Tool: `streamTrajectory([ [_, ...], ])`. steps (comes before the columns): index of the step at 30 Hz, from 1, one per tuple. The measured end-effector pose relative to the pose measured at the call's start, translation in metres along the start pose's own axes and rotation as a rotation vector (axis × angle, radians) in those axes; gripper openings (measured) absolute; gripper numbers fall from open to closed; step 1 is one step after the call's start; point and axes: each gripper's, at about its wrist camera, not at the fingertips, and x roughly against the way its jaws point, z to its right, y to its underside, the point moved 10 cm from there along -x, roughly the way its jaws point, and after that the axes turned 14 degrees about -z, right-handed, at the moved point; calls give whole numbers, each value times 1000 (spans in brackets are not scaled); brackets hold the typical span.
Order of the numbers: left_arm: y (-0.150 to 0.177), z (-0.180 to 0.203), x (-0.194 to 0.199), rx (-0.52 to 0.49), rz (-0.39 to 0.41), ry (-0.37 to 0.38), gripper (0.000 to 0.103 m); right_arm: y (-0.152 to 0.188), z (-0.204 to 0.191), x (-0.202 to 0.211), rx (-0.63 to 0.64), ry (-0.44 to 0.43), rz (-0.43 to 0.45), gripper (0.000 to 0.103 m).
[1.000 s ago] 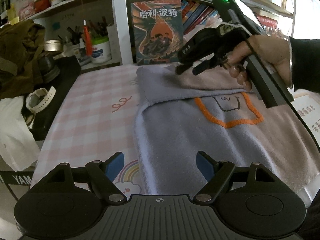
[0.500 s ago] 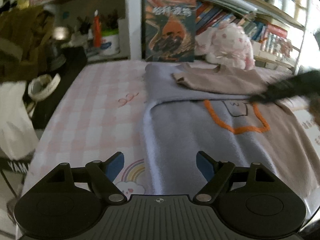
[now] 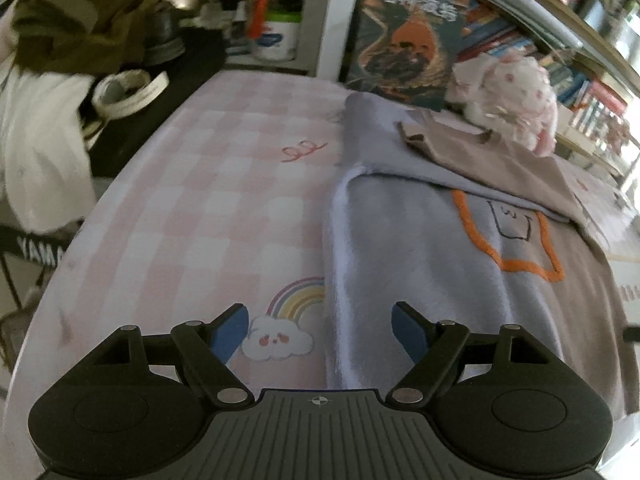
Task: Fold clothes
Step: 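Move both grippers to the sweater side edges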
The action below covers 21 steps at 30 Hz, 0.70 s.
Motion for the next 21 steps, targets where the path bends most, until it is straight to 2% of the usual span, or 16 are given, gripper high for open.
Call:
streamTrajectory([
  [2,5,0,0,16,-11,-9,79,8,6,1,-6,-14,-9,51],
  [5,13,-1,1,41,-27,-22,73,18,13,4,-4,-40,-22,51],
  [8,20,-1,2,64,-42,-37,72,28,16,3,18,-64,-36,51],
  [13,23,2,5,125,-34,-38,61,43,13,4,73,-108,-55,47],
  [15,24,6,5,102,-25,-71,57,47,10,6,98,-126,-54,38],
  [17,25,10,4,65,-15,-109,43,50,6,7,125,-140,-52,29],
  [18,25,13,3,57,-10,-101,31,50,4,7,135,-143,-49,22],
  [19,24,15,3,48,-5,-93,23,49,3,7,145,-146,-45,19],
  [20,23,18,5,41,4,-87,8,49,2,6,154,-149,-41,14],
  [21,21,23,10,37,23,-82,4,48,0,6,164,-152,-37,11],
])
